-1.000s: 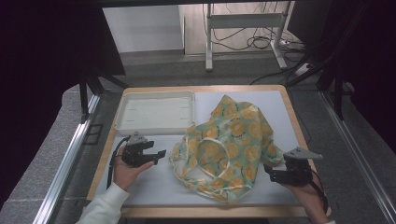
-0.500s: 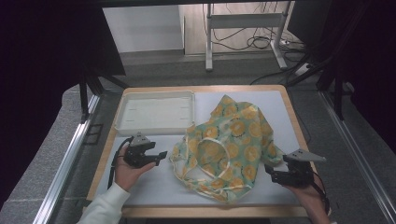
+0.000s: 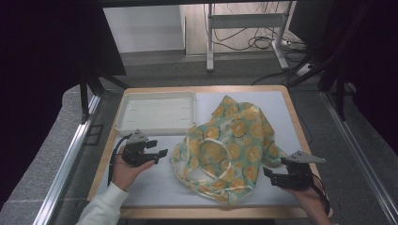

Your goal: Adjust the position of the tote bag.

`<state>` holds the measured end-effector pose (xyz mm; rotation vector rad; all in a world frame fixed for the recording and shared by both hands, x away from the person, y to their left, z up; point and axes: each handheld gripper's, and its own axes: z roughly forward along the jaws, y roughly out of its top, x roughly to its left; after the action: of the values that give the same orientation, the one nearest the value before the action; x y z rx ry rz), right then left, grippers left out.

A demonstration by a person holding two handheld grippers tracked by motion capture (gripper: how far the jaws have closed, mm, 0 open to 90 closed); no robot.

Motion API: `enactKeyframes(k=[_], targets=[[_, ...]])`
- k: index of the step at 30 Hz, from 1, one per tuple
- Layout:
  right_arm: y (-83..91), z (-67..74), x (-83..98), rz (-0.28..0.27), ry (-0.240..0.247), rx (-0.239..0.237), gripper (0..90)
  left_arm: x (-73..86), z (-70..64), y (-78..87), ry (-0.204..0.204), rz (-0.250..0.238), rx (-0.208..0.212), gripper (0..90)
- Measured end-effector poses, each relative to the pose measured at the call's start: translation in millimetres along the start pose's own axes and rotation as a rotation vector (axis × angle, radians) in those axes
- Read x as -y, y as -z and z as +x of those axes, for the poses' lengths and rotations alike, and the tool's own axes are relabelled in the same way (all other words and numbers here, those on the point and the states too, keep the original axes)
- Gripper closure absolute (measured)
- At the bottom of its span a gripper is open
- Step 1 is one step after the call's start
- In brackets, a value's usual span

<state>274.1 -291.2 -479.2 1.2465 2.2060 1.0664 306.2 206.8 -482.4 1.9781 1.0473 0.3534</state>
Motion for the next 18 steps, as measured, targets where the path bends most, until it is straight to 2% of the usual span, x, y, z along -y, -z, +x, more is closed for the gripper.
enactKeyframes(k=[2,4,6,9,14,16,18], targets=[[-1.2,-1.0,1.4,0.012,0.000,0.006,19.8,-0.5,0.4,0.6,-0.001,-0.007,-0.025,37.5],[-1.3,-1.2,1.6,0.015,-0.001,0.008,19.8,-1.1,0.1,1.1,-0.001,-0.010,-0.028,37.3],[-1.2,-2.0,1.8,0.021,-0.008,0.008,19.7,-2.8,-1.1,2.5,0.001,-0.008,-0.019,40.3],[-1.9,-1.1,2.0,0.026,-0.013,0.001,19.7,-5.1,-5.7,5.8,-0.016,-0.027,-0.002,37.8],[-4.3,2.0,1.7,0.040,-0.007,0.003,19.7,-9.8,-10.9,11.2,-0.033,-0.017,0.001,35.9],[-4.5,3.1,1.2,0.040,-0.002,-0.011,19.7,-12.8,-10.5,11.8,-0.047,-0.012,-0.011,35.9],[-4.6,3.0,1.4,0.041,-0.001,-0.013,19.7,-16.6,-8.3,11.3,-0.055,-0.001,-0.006,36.0]])
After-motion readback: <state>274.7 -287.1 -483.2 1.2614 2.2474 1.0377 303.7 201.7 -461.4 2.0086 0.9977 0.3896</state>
